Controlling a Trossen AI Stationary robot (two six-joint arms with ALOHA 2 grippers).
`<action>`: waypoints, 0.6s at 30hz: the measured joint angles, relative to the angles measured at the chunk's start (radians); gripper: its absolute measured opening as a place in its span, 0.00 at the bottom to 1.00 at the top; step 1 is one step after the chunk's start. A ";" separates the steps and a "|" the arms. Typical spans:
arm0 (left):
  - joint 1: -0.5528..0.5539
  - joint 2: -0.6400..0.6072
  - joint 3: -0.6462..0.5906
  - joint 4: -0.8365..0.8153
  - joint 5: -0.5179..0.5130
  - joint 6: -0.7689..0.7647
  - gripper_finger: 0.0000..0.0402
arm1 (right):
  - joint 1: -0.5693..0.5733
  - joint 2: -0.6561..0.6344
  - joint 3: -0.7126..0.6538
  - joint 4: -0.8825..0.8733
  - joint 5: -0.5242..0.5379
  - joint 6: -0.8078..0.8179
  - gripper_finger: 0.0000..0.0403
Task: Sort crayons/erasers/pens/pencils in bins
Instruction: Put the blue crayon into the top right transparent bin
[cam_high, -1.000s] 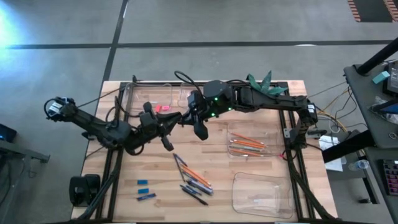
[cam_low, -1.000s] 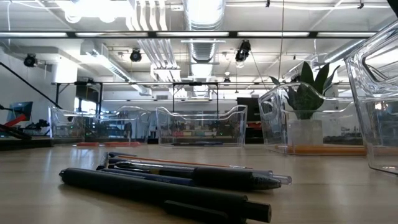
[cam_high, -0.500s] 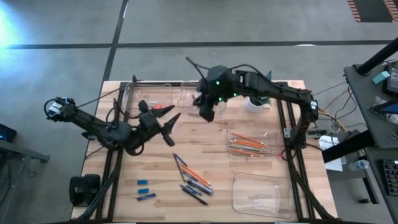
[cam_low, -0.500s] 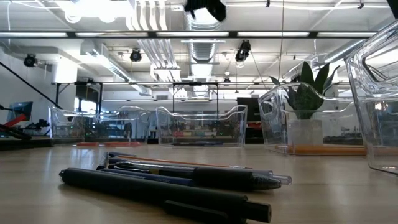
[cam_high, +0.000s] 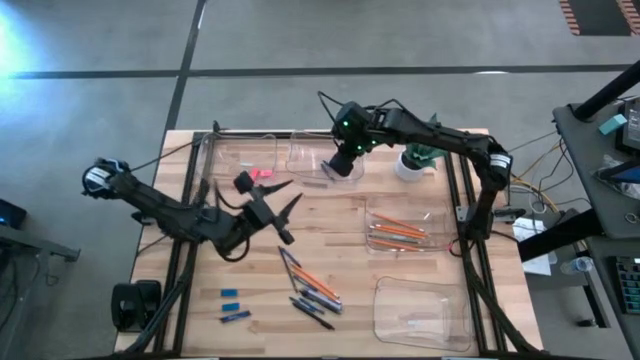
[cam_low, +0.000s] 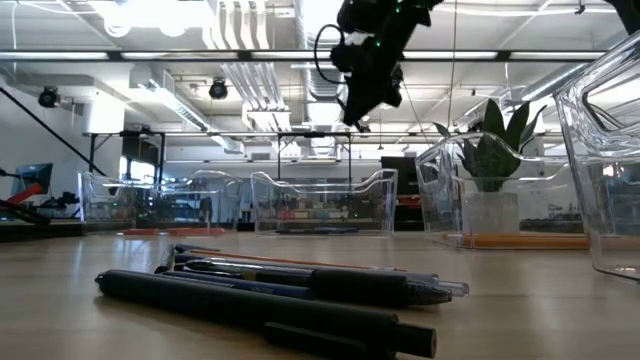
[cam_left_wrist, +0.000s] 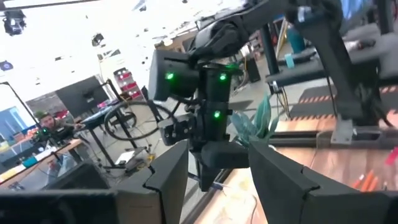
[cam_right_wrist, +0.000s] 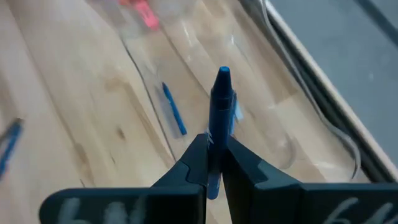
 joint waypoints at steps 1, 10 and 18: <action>0.000 0.010 0.000 0.000 0.000 0.000 0.39 | -0.005 0.000 -0.016 0.010 -0.001 0.000 0.04; 0.001 0.055 0.017 0.012 0.001 0.002 0.39 | -0.007 0.000 -0.124 0.146 -0.014 -0.001 0.04; 0.002 0.033 0.017 0.032 0.003 0.001 0.39 | -0.009 0.000 -0.246 0.351 -0.014 0.058 0.04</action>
